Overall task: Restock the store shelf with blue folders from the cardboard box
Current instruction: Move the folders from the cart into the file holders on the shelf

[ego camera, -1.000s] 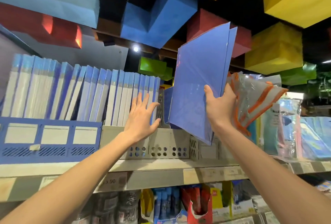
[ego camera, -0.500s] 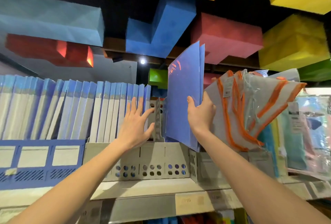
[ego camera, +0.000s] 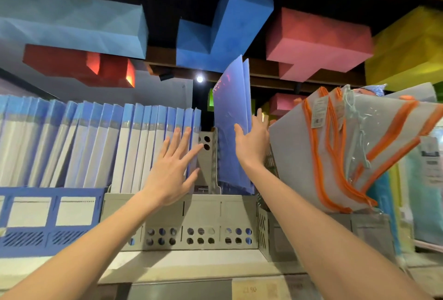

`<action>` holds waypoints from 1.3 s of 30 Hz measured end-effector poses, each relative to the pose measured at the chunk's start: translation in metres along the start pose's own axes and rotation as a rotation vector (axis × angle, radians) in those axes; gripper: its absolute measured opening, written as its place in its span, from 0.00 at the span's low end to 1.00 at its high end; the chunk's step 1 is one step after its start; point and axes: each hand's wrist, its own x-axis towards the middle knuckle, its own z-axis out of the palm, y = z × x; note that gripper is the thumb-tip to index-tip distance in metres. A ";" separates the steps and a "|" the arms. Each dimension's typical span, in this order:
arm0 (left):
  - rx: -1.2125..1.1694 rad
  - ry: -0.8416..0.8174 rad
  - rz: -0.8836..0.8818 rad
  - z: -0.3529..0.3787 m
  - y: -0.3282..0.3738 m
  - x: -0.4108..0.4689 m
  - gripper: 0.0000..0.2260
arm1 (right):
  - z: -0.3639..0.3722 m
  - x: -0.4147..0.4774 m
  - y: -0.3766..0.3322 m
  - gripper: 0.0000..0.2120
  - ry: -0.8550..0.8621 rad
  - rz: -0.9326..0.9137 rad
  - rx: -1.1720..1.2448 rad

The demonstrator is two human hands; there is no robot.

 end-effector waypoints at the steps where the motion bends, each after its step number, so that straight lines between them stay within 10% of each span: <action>1: 0.004 0.001 0.003 0.001 0.000 0.001 0.29 | 0.004 0.002 0.002 0.20 0.011 -0.003 -0.044; 39: -0.011 0.048 0.031 0.007 -0.005 -0.006 0.28 | 0.024 -0.013 0.039 0.24 0.019 -0.136 -0.473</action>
